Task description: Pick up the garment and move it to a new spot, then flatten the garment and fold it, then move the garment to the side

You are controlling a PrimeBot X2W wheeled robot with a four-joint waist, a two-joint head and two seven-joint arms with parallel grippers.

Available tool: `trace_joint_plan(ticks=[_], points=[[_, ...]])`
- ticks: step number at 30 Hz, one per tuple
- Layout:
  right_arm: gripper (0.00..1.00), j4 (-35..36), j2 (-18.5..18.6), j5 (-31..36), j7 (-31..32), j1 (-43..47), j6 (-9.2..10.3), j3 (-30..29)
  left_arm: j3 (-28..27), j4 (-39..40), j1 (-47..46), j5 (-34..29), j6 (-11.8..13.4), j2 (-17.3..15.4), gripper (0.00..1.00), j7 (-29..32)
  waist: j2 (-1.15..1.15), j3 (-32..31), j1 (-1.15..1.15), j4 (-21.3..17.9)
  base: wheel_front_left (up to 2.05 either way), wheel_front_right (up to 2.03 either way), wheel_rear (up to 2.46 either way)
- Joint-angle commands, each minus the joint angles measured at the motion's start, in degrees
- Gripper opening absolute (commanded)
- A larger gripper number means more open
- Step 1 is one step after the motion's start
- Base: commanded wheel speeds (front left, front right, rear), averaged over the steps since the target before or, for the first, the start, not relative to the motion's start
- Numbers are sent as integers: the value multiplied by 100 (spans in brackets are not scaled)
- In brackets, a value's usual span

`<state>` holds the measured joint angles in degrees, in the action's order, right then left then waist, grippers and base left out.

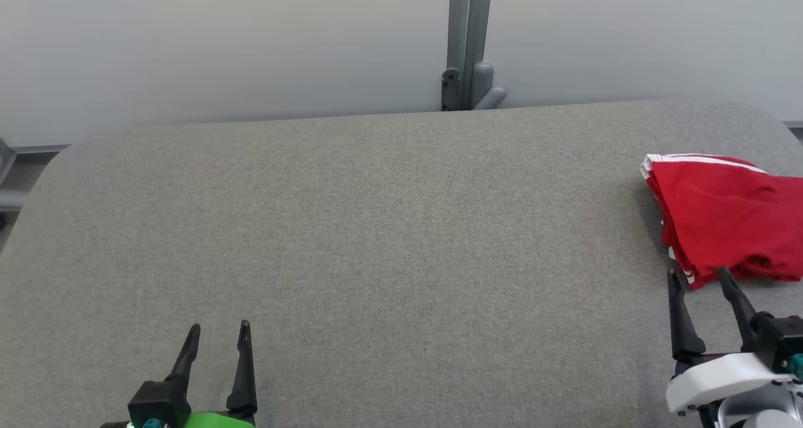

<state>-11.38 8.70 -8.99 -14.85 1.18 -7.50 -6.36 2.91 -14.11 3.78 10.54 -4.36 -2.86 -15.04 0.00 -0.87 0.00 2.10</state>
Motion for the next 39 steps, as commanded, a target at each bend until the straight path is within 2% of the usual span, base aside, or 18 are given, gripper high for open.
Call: trace_joint_plan(ticks=[1, 11, 34, 35, 39], points=[[100, 66, -77, 130, -38, 102, 1, -11, -69, -41, 89, -2, -15, -11, 100, -13, 0, -97, 0, 68, 0, 0, 0], [100, 222, -461, 489, -36, 370, 1, 87, -263, -84, 208, 3, -65, -11, 100, -13, 0, -200, 0, 59, 0, 0, 0], [100, 261, -548, 558, -37, 392, 1, 83, -230, 50, 134, -34, -169, -10, 100, -13, 0, -194, 0, 98, 0, 0, 0], [0, 221, -554, 559, -13, 328, 0, 91, -235, 24, 150, -10, -164, 1, 0, 1, 0, -194, 0, 98, 0, 0, 0], [0, 1, -620, 555, 17, 363, -1, 98, -226, -192, 207, -3, -166, 22, 0, 38, 0, -194, 0, 98, 0, 0, 0]])
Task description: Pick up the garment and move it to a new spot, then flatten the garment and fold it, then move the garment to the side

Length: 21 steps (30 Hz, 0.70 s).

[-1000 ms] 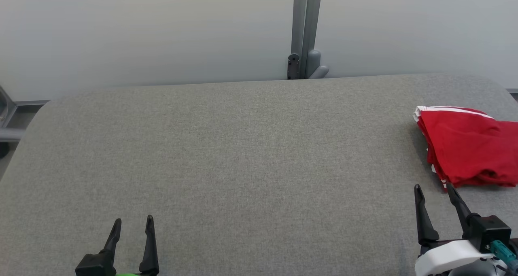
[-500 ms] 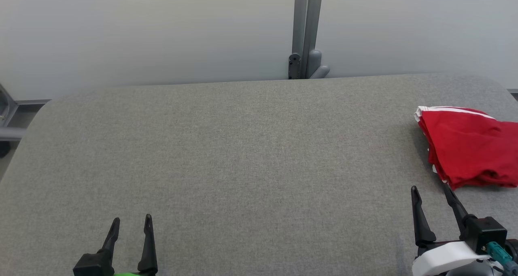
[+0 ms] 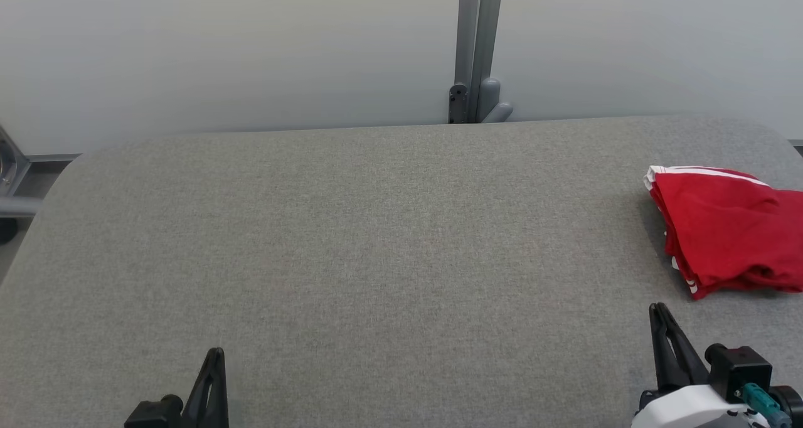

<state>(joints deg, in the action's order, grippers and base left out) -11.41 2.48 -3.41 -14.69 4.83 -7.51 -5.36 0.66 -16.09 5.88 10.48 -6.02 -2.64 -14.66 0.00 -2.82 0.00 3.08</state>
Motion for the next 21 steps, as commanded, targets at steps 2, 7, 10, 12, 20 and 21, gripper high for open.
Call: trace_joint_plan(ticks=[2, 7, 10, 12, 20, 21], points=[[0, -93, -21, -44, 23, 11, 0, -2, -7, -87, 4, 44, -1, 3, 0, 19, 0, 1, 0, -1, 0, 0, 0], [0, -128, -15, -640, 192, -92, 0, -38, -73, -87, -99, 596, -11, 1, 0, 177, 0, 12, 0, -13, 0, 0, 0], [0, -126, -12, -999, 271, -133, 0, -37, -97, -68, -147, 926, -17, 0, 0, 257, 0, 20, 0, -20, 0, 0, 0], [0, -123, -11, -1216, 318, -157, 0, -35, -112, -56, -176, 1127, -21, -1, 0, 305, 0, 24, 0, -25, 0, 0, 0], [0, -123, -3, -2088, 512, -262, 0, -35, -174, -15, -295, 1926, -37, -4, 0, 503, 0, 43, 0, -45, 0, 0, 0], [0, -124, -2, -2191, 535, -275, 0, -35, -182, -10, -309, 2022, -39, -5, 0, 526, 0, 46, 0, -47, 0, 0, 0]])
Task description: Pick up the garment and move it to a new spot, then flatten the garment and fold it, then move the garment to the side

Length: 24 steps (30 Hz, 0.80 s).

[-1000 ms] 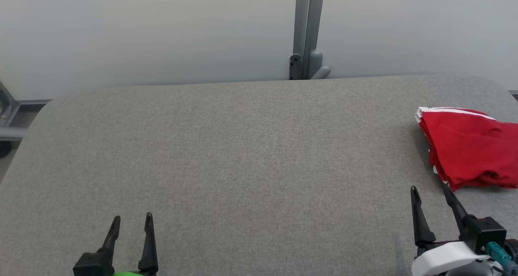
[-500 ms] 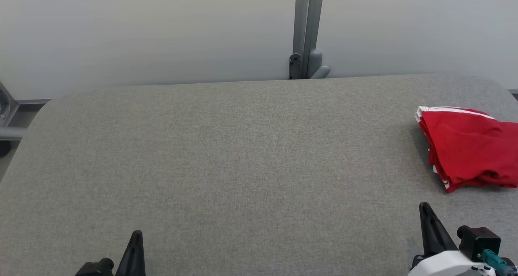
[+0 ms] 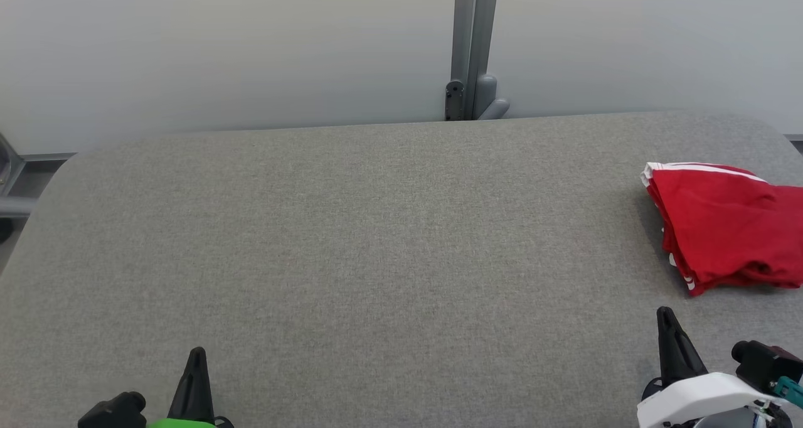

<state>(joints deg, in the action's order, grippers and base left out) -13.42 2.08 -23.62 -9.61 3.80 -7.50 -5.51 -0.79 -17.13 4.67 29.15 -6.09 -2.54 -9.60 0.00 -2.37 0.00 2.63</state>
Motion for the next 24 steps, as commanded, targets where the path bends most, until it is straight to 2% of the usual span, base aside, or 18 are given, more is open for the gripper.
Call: trace_joint_plan(ticks=[1, 24], points=[[0, 76, 39, -259, 47, -184, -1, -21, -44, 98, -201, 237, -34, -15, 0, 40, 0, 4, 0, -4, 0, 0, 0], [0, 41, 58, -2303, 531, -452, 0, -46, -211, 173, -493, 2118, -69, -25, 0, 527, 0, 58, 0, -60, 0, 0, 0]])
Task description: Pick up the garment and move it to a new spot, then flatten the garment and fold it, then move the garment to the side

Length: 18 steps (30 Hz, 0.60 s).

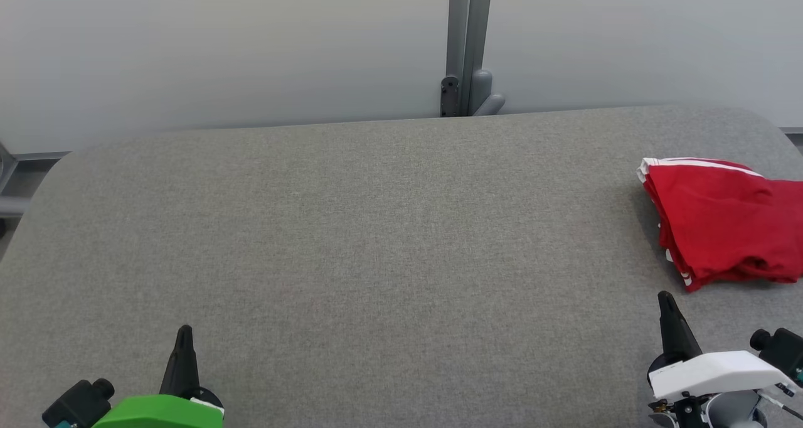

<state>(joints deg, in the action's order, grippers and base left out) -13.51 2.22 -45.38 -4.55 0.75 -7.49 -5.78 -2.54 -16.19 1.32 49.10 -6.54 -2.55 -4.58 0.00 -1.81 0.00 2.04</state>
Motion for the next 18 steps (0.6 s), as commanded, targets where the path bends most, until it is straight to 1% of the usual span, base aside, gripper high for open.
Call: trace_joint_plan(ticks=[1, 18], points=[[0, 48, 44, -206, 45, -159, -2, -20, -41, 82, -171, 192, -25, -24, 0, 46, 0, 4, 0, -4, 0, 0, 0], [0, 22, 55, -1418, 337, -317, -2, -38, -141, 122, -341, 1310, -52, -31, 0, 337, 0, 44, 0, -45, 0, 0, 0]])
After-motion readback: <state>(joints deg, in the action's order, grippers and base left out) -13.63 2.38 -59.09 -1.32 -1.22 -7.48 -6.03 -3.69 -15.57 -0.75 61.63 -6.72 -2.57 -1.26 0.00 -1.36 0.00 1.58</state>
